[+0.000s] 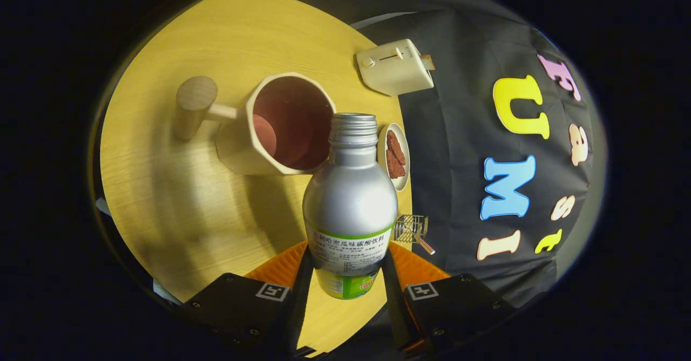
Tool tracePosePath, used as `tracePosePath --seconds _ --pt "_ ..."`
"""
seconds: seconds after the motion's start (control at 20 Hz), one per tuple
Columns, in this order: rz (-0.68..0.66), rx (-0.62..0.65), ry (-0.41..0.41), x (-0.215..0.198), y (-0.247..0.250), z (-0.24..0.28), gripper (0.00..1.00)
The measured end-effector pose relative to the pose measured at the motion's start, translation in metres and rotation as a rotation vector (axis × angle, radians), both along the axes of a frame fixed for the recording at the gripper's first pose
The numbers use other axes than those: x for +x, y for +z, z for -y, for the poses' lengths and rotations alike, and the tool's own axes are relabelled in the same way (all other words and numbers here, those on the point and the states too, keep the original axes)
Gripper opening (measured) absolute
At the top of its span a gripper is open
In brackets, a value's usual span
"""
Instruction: Take the bottle from table, then pour the juice into the cup, finally place the bottle on the coaster
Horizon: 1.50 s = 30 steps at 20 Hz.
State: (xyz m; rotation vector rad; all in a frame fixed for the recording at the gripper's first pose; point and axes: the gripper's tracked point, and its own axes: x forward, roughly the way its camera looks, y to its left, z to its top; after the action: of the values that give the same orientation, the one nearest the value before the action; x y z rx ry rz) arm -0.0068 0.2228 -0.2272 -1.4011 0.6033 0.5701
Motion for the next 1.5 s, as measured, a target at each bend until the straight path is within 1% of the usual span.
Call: tracePosePath --seconds 0.2,0.4,0.6,1.05,1.5 --pt "-0.019 -0.065 0.006 0.000 0.002 0.005 0.64" --pt "-0.018 -0.127 0.046 -0.002 0.006 0.004 0.64" --pt "-0.024 -0.193 0.061 0.001 0.012 0.010 0.64" --pt "-0.025 -0.295 0.115 0.005 0.022 0.014 0.65" --pt "-0.006 -0.369 0.123 0.016 0.031 0.014 0.65"
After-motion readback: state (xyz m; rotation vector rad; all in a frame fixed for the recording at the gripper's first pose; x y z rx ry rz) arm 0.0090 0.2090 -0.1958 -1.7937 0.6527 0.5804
